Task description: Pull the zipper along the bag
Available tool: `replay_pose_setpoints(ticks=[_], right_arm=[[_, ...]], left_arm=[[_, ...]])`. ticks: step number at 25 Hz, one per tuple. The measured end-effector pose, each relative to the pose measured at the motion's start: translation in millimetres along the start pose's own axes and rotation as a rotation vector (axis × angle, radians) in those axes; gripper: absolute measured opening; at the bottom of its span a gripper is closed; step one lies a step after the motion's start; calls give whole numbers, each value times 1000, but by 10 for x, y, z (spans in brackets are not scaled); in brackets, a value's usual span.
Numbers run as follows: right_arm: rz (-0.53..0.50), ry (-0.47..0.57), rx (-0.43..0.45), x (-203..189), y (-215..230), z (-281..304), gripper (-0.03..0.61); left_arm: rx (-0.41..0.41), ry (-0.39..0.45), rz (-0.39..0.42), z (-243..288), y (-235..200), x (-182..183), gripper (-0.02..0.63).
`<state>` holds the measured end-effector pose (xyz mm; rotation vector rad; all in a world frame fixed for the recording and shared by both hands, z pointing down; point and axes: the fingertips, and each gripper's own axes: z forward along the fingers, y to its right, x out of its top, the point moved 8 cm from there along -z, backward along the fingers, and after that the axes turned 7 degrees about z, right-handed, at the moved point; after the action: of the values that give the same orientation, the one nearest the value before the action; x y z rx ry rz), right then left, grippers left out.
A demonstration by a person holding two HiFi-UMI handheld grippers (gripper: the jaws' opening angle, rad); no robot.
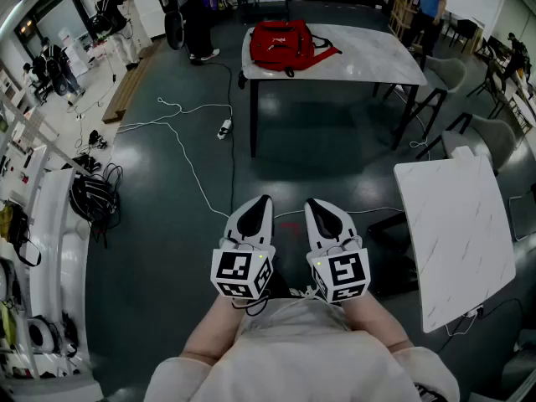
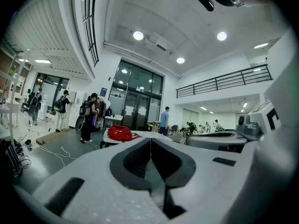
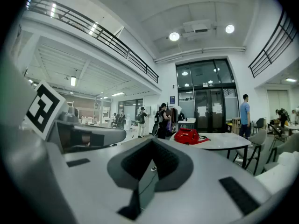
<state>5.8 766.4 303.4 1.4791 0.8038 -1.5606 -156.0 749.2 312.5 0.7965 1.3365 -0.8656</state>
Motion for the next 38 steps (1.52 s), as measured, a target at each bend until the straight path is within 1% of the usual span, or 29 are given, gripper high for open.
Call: replay_pose_setpoints(ticks=[4, 9, 16, 21, 24, 26, 29, 33, 38], right_arm=[[16, -26, 1, -71, -27, -42, 26], [26, -35, 8, -101, 1, -30, 26], [30, -34, 6, -161, 66, 19, 26], [56, -62, 14, -242, 201, 156, 27], [47, -72, 1, -280, 334, 301, 28], [28, -78, -10, -289, 394, 443, 28], [25, -88, -26, -299, 531, 693, 28], [37, -112, -47, -273, 747, 1129, 28], [41, -144, -79, -143, 1034, 1904, 28]], left_arm=[[-1, -10, 40, -49, 38, 1, 20], [-21, -18, 56, 6, 89, 4, 20], [-34, -44, 67, 105, 113, -55, 20], [-38, -72, 59, 288, 69, -132, 20], [-48, -83, 55, 476, 11, -178, 20], [-56, -88, 51, 612, -78, -208, 20], [-71, -97, 40, 890, -236, -248, 20], [-103, -102, 29, 1372, -498, -251, 20], [-155, -110, -9, 2141, -995, -198, 20]])
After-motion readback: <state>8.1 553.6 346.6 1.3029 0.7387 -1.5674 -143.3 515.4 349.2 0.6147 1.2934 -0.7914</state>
